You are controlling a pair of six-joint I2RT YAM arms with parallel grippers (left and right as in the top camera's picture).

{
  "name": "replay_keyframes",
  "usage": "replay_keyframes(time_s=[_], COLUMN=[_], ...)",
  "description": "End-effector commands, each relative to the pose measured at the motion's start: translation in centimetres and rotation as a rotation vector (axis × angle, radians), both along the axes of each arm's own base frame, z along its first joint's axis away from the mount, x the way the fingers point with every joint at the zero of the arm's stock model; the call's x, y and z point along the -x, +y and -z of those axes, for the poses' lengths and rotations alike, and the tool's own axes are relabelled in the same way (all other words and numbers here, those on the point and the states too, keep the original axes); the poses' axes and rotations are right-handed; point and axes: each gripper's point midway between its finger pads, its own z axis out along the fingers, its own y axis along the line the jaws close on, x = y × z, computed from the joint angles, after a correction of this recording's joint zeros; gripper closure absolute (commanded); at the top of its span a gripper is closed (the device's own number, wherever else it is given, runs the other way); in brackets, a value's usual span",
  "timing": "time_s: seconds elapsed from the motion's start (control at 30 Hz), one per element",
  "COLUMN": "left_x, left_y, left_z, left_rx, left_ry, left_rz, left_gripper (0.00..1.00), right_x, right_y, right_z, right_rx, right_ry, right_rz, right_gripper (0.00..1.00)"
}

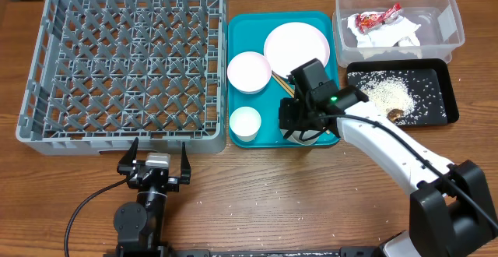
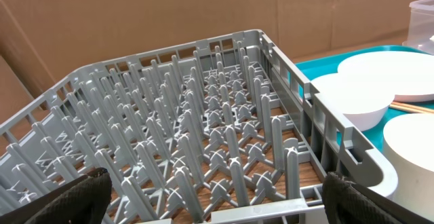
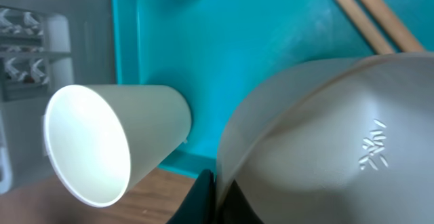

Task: Sort waste into correct bins and load items into the dishwasher

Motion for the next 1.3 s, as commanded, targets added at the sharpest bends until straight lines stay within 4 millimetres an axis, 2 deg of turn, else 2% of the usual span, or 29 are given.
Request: replay_keyframes(time_s=[0.0, 0.13, 0.33, 0.4, 0.5, 0.63, 0.7, 0.77, 0.9, 1.0, 1.1, 1.27], left_x=[0.0, 0.0, 0.0, 0.0, 0.0, 0.0, 0.0, 0.0, 0.0, 0.0, -0.1, 0.3], left_y=[0.0, 0.0, 0.2, 0.3, 0.5, 0.5, 0.4, 0.4, 0.2, 0.0, -0.1, -1.0], left_z=[0.2, 0.2, 0.1, 0.0, 0.2, 0.2, 0.2, 0.2, 0.2, 0.0, -0.6, -1.9], left_rx=[-0.015, -0.015, -0.018, -0.025, -0.025, -0.025, -0.024, -0.004, 0.012, 0.053, 0.076, 0.178], left_ry=[0.0, 0.0, -0.002, -0.007, 0.0, 0.0, 0.0, 0.0, 0.0, -0.005, -0.027, -0.032], left_rz=[-0.002, -0.002, -0.009, -0.016, -0.026, -0.028, -0.024, -0.022, -0.016, -0.008, 0.001, 0.043], left_gripper=[0.0, 0.0, 0.0, 0.0, 0.0, 0.0, 0.0, 0.0, 0.0, 0.0, 0.0, 0.0], right_x=[-1.2, -1.1, -0.8, -0.8, -1.0, -1.1, -0.6, -0.2, 0.5, 1.0, 1.2, 0.9], right_y=[-0.8, -0.8, -0.2, 0.4, 1.8, 3.3, 4.0, 4.5, 5.1, 5.6, 6.0, 6.3], right_z=[-1.0, -0.8, -1.0, -1.6, -3.6, -5.3, -5.3, -4.5, -1.5, 0.3, 0.6, 0.4], right_rx=[0.061, 0.064, 0.029, 0.0, -0.068, -0.118, -0.118, -0.096, -0.036, -0.014, -0.013, -0.021], right_ry=[-0.09, -0.082, -0.066, -0.064, -0.07, -0.083, -0.084, -0.073, -0.015, 0.026, 0.026, 0.014], right_rz=[0.024, 0.022, 0.004, -0.008, -0.04, -0.071, -0.091, -0.101, -0.101, -0.117, -0.127, -0.128], right_gripper=[0.88, 0.81, 0.8, 0.8, 0.77, 0.59, 0.5, 0.47, 0.48, 0.57, 0.65, 0.66])
